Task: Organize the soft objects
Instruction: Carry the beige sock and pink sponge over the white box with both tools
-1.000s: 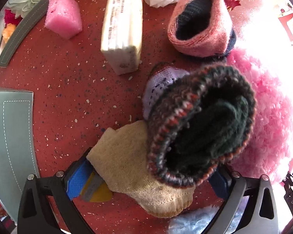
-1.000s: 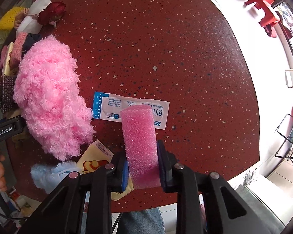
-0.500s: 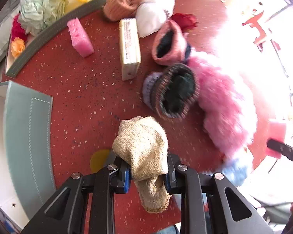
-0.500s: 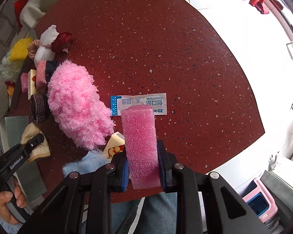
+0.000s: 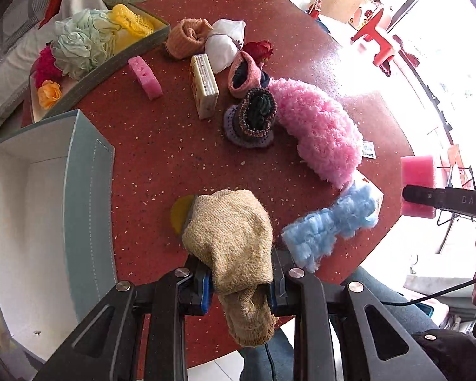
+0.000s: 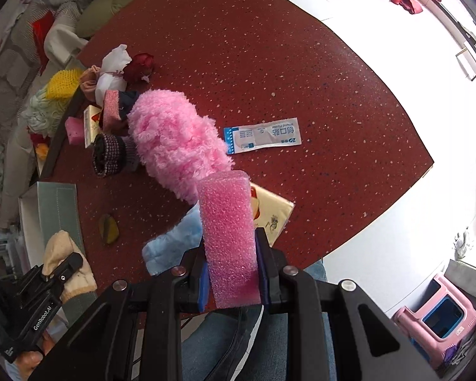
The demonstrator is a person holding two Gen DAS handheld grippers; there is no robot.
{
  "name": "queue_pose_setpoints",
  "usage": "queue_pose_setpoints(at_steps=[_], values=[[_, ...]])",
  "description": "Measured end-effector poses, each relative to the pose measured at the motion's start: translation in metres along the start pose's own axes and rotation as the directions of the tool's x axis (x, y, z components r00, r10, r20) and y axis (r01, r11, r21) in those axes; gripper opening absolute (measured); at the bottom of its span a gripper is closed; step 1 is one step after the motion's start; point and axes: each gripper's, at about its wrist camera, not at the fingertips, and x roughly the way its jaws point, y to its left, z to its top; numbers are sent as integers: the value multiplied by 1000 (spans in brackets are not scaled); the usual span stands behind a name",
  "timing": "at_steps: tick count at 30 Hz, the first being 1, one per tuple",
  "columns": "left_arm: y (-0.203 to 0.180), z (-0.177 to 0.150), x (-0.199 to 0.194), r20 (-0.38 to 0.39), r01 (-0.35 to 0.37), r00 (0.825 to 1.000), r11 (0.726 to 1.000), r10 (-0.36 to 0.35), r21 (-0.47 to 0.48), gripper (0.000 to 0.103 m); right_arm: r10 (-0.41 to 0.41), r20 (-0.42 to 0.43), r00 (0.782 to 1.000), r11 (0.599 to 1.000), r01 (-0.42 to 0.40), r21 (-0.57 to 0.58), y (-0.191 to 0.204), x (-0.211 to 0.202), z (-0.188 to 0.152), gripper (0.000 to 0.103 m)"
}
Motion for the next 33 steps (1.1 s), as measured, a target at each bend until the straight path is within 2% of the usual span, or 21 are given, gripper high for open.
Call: queue_pose_setpoints(at_steps=[4,8,11,13,15,20,27,31,33], values=[[2,-15,-31,68,0,998,1000,2,-21,26,-2,-21,1000,998,1,-67,20,5,-16,26],[4,-28,-58,129,-5,992,998,14,-70,26,-17,6,1000,986,18,-165,41,2,-25,26],[3,-43,-78,129,7,992,993,8,-119,26,-24,27,999,968,30,-249,51,-5,-41,26],[1,-53,-89,137,19,990,994,-5,-105,26,-11,31,999,965,19,-261,51,-10,-54,26],[-1,-62,-98,126,-9,992,996,20,-89,26,-4,37,999,967,13,-253,52,-16,-69,26],[14,-68,-121,150,16,989,998,-7,-56,26,21,54,998,972,-8,-235,62,-26,-100,26],[82,-59,-139,175,-3,984,999,-5,45,26,45,117,992,987,-26,-161,113,-15,-111,26],[123,-53,-142,140,0,990,986,-24,169,26,58,138,989,998,-52,-44,158,0,-123,26],[139,-49,-140,115,6,993,978,-31,210,26,94,132,987,995,-96,9,179,6,-132,26]])
